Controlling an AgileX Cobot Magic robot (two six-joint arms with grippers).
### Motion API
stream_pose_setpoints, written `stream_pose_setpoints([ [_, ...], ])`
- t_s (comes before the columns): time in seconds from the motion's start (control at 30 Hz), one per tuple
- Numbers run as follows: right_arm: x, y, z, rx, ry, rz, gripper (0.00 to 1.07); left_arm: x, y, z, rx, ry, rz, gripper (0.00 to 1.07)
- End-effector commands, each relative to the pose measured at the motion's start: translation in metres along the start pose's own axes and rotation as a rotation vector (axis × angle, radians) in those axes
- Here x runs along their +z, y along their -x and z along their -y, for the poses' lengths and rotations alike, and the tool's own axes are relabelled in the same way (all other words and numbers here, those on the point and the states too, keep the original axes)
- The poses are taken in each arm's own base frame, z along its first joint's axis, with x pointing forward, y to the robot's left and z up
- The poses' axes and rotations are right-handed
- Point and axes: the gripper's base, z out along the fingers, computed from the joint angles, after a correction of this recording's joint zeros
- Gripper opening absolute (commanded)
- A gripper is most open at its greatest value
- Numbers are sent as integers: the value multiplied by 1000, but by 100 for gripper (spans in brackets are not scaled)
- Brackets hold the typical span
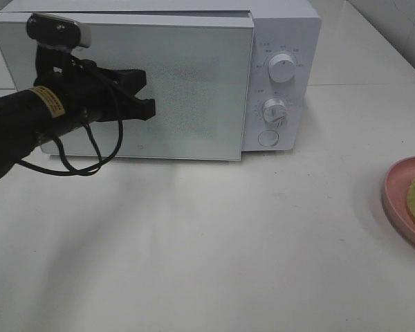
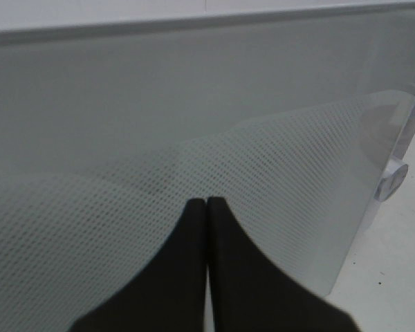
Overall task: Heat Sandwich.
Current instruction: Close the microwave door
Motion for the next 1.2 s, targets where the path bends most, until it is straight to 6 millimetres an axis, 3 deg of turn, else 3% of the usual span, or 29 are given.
stream_pose_setpoints([
  [0.03, -3, -2, 0, -1, -2, 35, 75, 12, 3, 9, -6, 3, 21, 0],
  [0.4, -3, -2, 0, 0, -2, 35, 75, 46, 13, 28, -39, -1, 21, 0],
  [0.83, -3, -2, 0, 0, -2, 35, 75, 80, 20, 29, -44, 27, 22, 0],
  [1.2, -3, -2, 0, 0, -2, 35, 75, 88, 20, 27, -56, 49, 33, 0],
])
